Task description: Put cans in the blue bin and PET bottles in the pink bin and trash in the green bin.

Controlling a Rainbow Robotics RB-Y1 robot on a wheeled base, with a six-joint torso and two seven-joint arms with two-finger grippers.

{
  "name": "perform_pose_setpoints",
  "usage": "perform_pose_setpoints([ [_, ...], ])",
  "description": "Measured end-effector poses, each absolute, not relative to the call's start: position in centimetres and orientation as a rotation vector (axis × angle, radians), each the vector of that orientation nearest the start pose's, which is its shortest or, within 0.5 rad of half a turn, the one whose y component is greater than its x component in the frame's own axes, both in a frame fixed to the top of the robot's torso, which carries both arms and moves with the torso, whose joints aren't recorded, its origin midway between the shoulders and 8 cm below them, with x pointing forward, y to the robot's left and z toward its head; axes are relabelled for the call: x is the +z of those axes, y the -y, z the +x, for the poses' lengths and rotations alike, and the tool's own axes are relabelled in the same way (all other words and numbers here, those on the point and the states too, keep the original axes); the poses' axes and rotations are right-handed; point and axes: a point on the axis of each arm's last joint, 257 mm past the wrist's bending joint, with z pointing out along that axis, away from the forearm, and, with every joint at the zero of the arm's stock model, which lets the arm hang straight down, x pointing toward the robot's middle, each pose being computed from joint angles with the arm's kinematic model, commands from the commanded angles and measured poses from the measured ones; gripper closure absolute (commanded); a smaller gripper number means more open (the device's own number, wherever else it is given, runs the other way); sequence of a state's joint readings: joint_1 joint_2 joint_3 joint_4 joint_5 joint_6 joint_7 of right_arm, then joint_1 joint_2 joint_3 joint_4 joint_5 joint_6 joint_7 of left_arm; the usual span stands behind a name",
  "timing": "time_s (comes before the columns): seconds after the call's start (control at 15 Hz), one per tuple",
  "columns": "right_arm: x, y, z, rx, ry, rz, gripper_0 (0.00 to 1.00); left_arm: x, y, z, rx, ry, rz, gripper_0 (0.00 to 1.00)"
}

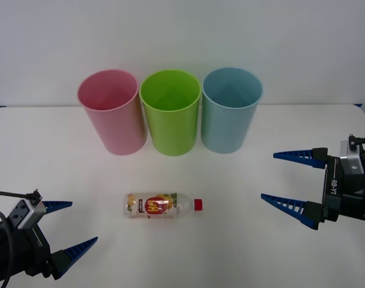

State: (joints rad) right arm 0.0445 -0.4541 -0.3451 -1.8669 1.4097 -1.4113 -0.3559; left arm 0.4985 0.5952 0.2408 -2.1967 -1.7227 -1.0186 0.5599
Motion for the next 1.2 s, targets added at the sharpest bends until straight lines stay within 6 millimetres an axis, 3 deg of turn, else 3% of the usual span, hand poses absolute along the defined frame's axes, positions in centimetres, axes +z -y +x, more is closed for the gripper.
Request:
perform_pose_setpoints([
  [1.2, -15.46, 18.76, 36.96, 0.730, -1.544, -1.040, 0.00, -24.53, -24.20, 31.44, -0.372, -1.957, 0.909, 0.00],
])
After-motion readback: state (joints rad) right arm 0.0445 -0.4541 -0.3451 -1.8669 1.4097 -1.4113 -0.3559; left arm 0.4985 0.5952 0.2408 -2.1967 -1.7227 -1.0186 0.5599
